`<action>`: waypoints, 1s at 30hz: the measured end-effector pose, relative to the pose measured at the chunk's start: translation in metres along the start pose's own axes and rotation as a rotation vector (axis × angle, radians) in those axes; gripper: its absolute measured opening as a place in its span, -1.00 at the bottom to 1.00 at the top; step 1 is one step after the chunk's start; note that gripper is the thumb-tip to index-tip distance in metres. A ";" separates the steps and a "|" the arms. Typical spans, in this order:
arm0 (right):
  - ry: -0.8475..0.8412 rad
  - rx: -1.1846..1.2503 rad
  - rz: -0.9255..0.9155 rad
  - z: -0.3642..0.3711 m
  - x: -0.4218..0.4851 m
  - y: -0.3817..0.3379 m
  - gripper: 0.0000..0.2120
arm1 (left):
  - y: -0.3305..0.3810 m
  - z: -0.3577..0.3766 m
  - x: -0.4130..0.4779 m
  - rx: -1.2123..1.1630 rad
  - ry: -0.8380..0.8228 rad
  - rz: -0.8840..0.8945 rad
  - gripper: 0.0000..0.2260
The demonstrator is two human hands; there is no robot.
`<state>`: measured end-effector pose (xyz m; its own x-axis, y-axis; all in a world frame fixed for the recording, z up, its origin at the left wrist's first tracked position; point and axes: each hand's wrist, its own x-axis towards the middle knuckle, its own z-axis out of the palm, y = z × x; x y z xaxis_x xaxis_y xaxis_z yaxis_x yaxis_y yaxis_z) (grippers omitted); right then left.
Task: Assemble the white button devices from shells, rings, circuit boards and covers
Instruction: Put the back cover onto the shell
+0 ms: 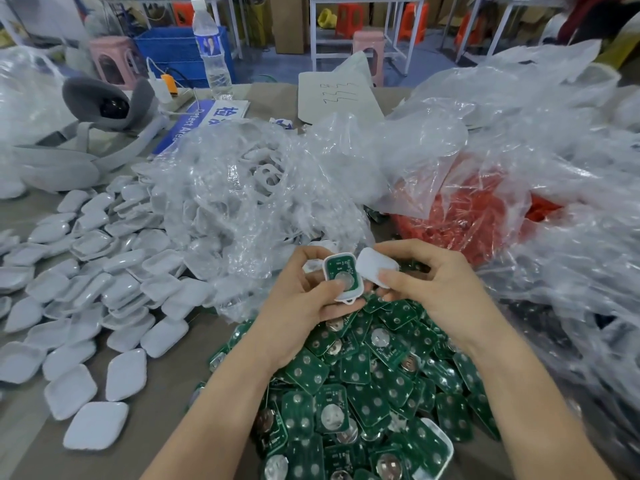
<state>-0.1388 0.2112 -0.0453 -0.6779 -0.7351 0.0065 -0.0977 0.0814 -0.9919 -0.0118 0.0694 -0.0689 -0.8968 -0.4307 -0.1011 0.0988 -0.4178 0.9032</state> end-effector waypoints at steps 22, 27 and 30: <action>0.374 -0.306 -0.284 0.056 -0.019 0.007 -0.67 | -0.003 0.008 -0.002 -0.274 0.019 0.019 -0.67; 0.443 -0.015 -0.245 0.051 -0.017 0.005 -0.73 | 0.002 0.005 -0.003 -0.330 -0.018 0.069 -0.61; 0.438 -0.010 -0.209 0.046 -0.013 0.009 -0.69 | 0.002 0.005 -0.002 -0.336 -0.010 0.097 -0.62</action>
<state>-0.0974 0.1905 -0.0603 -0.8858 -0.3838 0.2608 -0.2704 -0.0297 -0.9623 -0.0119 0.0738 -0.0647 -0.8802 -0.4743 -0.0163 0.3187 -0.6162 0.7202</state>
